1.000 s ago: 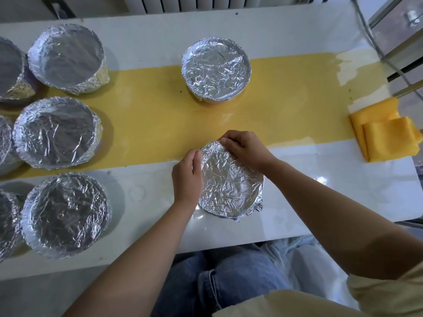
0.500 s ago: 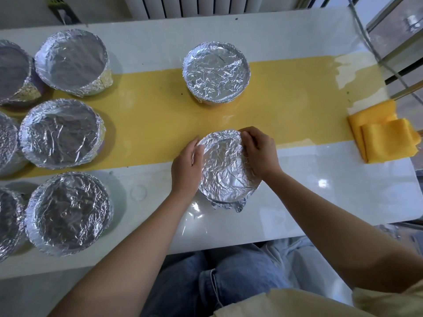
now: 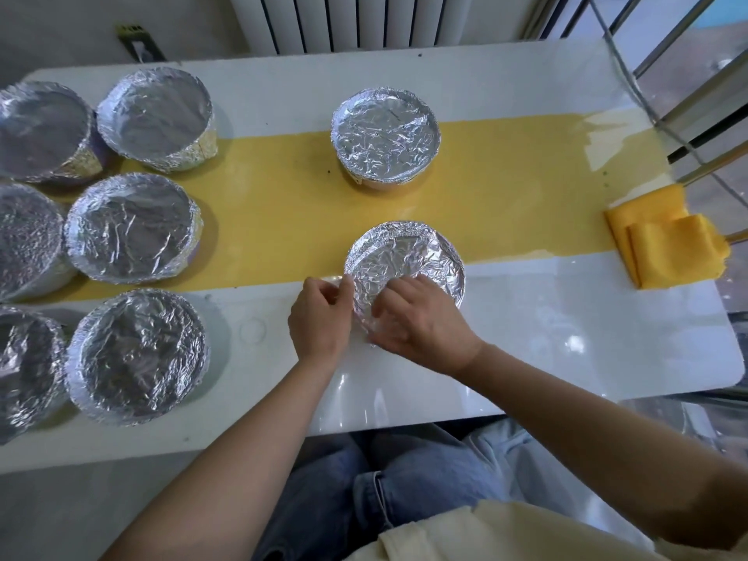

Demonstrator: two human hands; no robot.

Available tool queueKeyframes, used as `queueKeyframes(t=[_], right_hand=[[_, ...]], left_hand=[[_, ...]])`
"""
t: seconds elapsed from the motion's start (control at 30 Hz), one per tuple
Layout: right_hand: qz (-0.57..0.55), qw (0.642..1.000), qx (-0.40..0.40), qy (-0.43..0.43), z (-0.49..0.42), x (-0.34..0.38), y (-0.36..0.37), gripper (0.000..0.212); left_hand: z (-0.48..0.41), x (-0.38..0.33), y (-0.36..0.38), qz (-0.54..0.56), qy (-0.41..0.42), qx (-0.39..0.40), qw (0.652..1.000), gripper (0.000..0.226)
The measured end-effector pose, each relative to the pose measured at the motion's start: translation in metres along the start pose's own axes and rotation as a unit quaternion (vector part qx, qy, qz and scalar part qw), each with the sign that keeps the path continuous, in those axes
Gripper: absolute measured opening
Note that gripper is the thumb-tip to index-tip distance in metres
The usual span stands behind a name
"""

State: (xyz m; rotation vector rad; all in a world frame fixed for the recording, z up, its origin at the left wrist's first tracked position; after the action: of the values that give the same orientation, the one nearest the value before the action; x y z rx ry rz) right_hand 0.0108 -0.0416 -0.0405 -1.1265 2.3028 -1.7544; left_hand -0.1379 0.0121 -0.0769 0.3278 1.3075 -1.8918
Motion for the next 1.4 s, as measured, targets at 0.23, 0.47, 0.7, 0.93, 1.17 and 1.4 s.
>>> queueKeyframes(t=[0.23,0.47,0.7,0.93,1.17,1.4], right_hand=[[0.054,0.995,0.041,0.07,0.019,0.008,0.021,0.037],[0.034,0.998,0.018,0.059,0.016,0.01,0.019,0.025],[0.028,0.999,0.015,0.027,0.014,0.011,0.022,0.02],[0.037,0.998,0.036,0.04,0.023,0.007,0.02,0.03],[0.024,0.999,0.006,0.047,0.018,0.006,0.018,0.025],[0.006,0.999,0.01,0.034,0.017,0.005,0.021,0.021]], left_hand=[[0.015,0.007,0.001,-0.094,0.006,0.044,0.995,0.054],[0.024,0.009,0.007,-0.096,0.031,0.054,0.993,0.047],[0.023,0.01,0.012,-0.127,0.043,0.063,0.989,0.043],[0.015,0.007,0.01,-0.162,0.06,0.057,0.983,0.041],[0.021,0.008,0.003,-0.13,0.018,0.036,0.991,0.055],[0.027,0.013,0.02,-0.152,-0.003,0.128,0.98,0.058]])
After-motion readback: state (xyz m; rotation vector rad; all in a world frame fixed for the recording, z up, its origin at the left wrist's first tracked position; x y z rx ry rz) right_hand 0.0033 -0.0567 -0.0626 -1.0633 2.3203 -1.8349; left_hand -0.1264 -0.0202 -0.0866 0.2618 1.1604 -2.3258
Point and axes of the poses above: each hand's wrist, its own z-axis away from the middle knuckle, its own y-axis out of the palm, x = y × z, the point moved 3 cm from there along -z, towards the middle knuckle, and after that the axes turned 10 degrees about -y, right-handed, at the moved point
